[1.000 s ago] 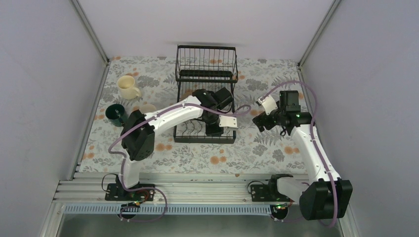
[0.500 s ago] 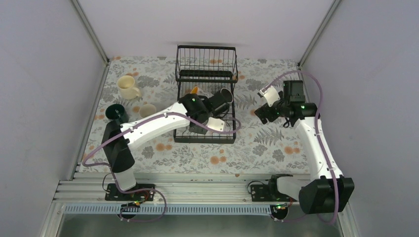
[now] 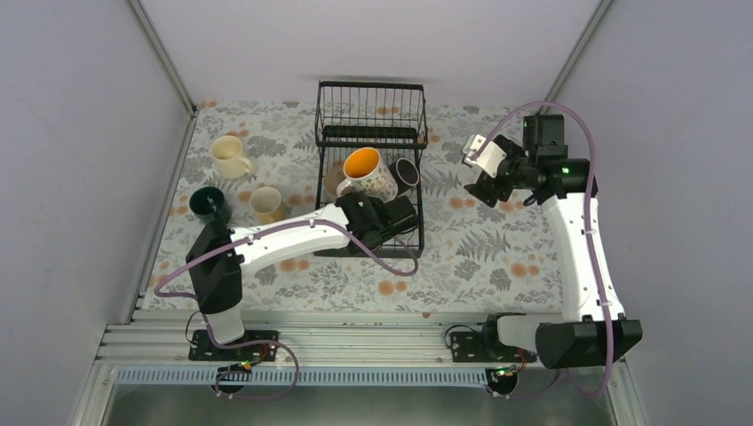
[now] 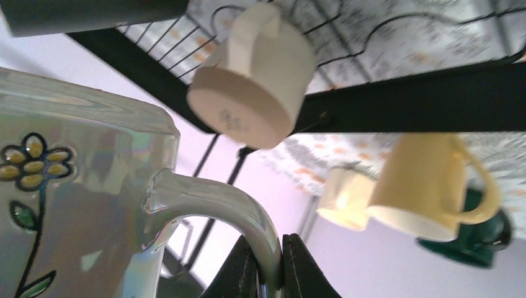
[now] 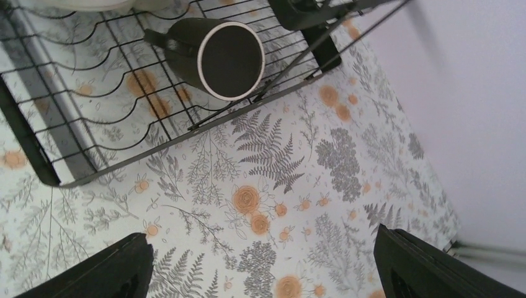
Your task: Unload the cups from the dish rack
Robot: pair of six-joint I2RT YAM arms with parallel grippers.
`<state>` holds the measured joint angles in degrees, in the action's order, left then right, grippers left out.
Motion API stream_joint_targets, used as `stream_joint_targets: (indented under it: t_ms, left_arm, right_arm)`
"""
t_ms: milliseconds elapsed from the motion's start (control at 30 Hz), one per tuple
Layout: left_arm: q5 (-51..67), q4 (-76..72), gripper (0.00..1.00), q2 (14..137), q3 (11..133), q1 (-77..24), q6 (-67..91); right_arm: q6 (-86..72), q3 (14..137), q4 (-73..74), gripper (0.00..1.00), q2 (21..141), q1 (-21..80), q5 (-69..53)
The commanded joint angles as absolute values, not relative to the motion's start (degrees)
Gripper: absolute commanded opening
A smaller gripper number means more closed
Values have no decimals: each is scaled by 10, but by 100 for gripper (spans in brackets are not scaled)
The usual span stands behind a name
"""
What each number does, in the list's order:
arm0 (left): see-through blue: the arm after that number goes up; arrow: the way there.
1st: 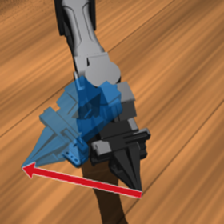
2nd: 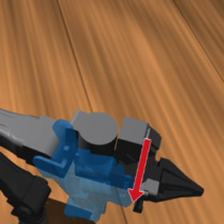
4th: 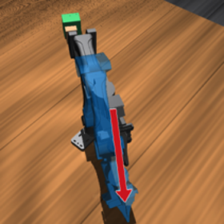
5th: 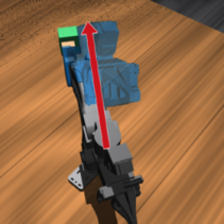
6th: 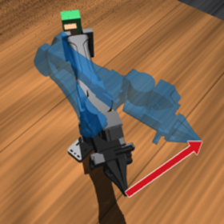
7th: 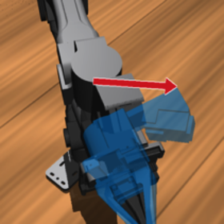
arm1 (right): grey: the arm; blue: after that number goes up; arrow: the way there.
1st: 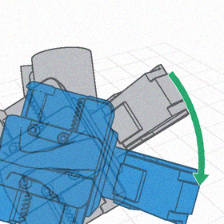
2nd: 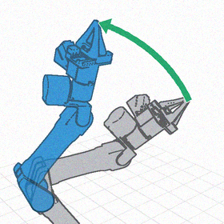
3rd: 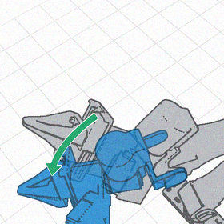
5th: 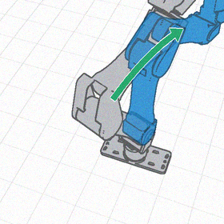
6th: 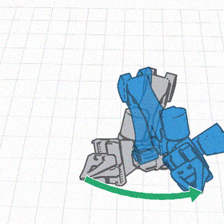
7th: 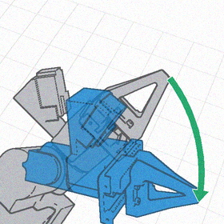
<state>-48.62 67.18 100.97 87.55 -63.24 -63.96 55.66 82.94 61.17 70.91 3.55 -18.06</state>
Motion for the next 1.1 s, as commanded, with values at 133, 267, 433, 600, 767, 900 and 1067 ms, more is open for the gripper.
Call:
stream_joint_targets:
  t_ms: [133,267,433,600,767,900,1067]
  left_arm:
    - [-666,445,2,986,848,-643,-887]
    - [-668,364,3,975,802,-658,-986]
    - [-677,339,2,996,802,-672,-1037]
    - [-690,338,2,1030,839,-678,-1054]
    - [-697,365,2,1064,874,-680,-1034]
    - [-696,386,2,1082,890,-679,-1007]
    - [-696,412,2,1106,911,-679,-972]
  right_arm:
    - [813,909,688,92,710,33,-281]
    - [909,896,665,92,684,34,-337]
    - [956,913,683,96,698,53,-335]
    - [991,927,728,95,723,89,-300]
    - [984,930,737,92,739,126,-288]
    - [964,907,737,81,735,177,-268]
    - [944,867,736,57,734,215,-247]
